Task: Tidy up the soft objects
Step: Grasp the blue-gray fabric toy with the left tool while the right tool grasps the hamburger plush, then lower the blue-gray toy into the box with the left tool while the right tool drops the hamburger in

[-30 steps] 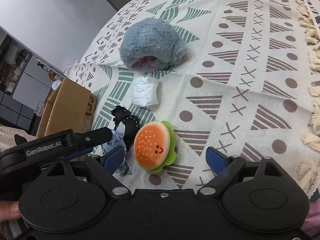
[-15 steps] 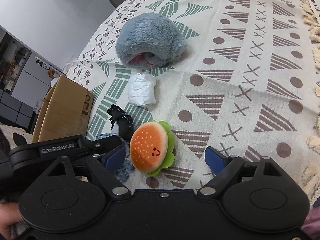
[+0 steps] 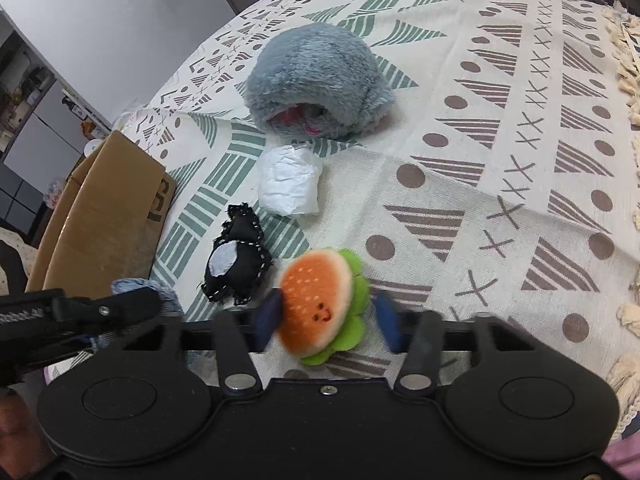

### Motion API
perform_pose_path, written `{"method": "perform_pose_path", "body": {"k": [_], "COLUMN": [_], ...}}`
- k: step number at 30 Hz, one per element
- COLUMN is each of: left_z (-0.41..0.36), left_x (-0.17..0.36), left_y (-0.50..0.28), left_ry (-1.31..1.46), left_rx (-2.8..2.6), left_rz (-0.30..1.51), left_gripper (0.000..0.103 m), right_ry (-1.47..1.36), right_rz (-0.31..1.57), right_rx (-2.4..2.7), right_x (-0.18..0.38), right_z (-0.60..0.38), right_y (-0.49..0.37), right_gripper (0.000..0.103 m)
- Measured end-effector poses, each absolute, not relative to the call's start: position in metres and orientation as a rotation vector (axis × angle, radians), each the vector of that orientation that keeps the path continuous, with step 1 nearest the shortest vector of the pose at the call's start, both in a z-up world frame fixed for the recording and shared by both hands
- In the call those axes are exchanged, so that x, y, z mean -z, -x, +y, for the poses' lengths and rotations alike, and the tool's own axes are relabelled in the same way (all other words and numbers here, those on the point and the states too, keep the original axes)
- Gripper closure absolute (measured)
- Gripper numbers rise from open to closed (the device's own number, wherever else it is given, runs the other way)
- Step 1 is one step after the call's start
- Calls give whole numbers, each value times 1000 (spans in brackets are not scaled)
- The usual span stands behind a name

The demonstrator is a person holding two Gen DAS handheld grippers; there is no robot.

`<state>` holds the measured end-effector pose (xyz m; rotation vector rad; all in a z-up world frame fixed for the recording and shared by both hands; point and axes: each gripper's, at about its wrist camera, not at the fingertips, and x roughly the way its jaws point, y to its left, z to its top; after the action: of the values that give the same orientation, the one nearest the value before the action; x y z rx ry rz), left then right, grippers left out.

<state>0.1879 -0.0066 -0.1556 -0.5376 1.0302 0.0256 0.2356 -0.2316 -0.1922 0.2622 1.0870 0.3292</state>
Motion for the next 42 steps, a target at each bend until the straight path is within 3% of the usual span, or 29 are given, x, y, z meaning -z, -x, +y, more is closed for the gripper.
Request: {"method": "perform_pose_path", "body": {"k": [6, 21, 42], "left_z": [2, 48, 135], "left_x": [134, 85, 93], "left_y": [-176, -156, -161], "left_ry": [540, 546, 635], "left_rx": [-14, -49, -187], "left_rz": [984, 851, 801], "left_gripper": [85, 85, 85], "right_ry": [-263, -184, -141], "right_rz": [1059, 943, 908], "right_rx": [-300, -342, -472], "right_x": [185, 131, 64], "right_z": [-235, -225, -142], "right_y": [-229, -218, -235], "right_gripper": [72, 72, 72]}}
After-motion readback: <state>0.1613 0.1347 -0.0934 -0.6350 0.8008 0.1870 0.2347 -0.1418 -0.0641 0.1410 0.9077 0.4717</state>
